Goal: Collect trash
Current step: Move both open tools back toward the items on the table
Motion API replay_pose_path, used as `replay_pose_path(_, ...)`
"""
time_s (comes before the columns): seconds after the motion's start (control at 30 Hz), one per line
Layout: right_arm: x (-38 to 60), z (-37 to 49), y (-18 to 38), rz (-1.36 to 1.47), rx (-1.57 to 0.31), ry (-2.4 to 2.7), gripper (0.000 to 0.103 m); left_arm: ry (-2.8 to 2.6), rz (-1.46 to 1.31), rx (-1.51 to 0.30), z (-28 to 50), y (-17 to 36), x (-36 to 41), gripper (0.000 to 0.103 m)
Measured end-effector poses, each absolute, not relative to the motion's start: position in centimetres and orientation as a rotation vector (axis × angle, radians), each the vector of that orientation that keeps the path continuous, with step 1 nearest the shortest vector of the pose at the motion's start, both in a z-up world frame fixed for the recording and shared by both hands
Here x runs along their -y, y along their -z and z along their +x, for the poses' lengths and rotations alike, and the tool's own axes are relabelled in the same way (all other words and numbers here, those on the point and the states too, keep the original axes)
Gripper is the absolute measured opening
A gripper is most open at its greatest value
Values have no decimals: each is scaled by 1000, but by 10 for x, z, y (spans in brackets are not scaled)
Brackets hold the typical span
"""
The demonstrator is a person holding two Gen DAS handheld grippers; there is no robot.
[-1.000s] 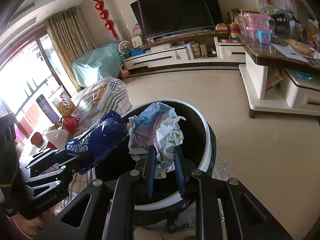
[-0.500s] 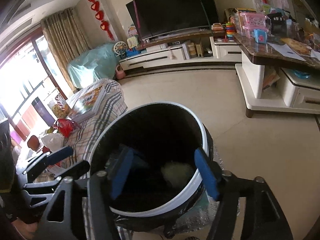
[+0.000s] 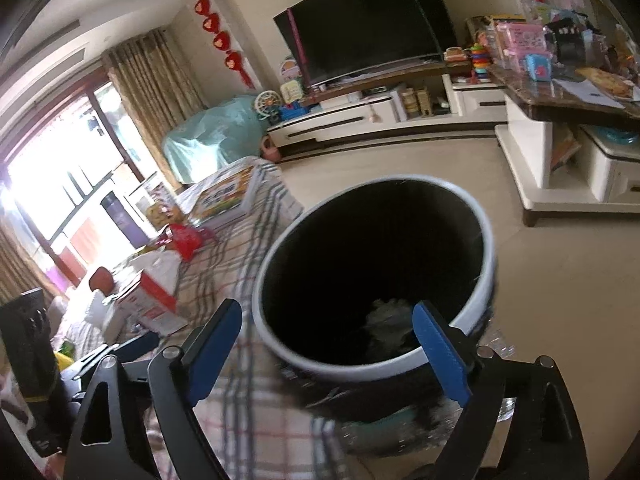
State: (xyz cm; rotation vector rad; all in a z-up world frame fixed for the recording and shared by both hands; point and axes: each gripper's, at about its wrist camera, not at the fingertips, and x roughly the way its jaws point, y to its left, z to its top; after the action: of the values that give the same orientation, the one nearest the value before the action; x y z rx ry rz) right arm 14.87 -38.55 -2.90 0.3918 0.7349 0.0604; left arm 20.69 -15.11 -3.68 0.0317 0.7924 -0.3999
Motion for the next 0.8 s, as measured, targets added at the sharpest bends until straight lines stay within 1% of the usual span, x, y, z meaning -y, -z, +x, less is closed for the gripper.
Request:
replay_pose_path(0.37,317,143,37,354,-768,-192,89,269,-39,-782,170,31,79,74)
replay_pose_path(0.8,247,159,47,291,-798,-316,89,126,-100,-790,148,23,23,74)
